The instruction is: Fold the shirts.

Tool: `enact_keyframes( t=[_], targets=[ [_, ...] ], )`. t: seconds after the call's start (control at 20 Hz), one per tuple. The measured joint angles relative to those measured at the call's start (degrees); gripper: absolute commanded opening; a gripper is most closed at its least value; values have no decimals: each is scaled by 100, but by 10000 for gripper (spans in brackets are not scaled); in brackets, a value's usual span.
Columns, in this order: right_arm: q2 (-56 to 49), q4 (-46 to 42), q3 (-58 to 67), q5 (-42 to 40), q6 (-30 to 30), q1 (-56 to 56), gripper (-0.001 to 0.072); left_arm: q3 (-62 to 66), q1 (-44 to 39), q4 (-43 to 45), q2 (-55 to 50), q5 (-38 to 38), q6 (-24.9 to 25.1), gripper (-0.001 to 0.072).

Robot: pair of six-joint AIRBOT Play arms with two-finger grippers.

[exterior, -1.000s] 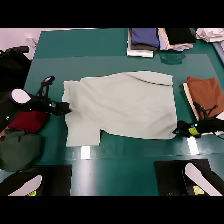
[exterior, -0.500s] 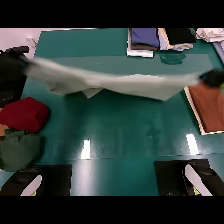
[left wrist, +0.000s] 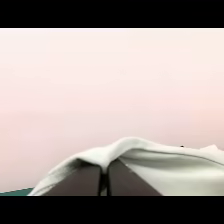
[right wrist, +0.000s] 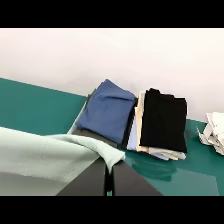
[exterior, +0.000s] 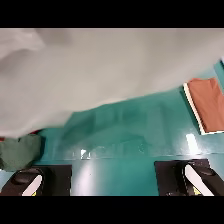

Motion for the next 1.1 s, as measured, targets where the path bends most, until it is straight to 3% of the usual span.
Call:
enact_keyframes(
  t=[0.2, 0.5, 0.8, 1.1],
  targets=[
    [-424, -46, 245, 369, 131, 0, 15, 76, -2, 192, -538, -704, -111, 29],
    [-1386, -79, -879, 522, 203, 61, 15, -1228, -2, 238, -2164, -1303, -153, 29],
    [-3084, -90, -2223, 48, 181, 334, 15, -2522, -2, 149, -4138, -308, -140, 29],
    [-4439, 39, -1775, -315, 216, 382, 15, -2369, 101, 111, -5047, 608, -122, 29]
  ],
)
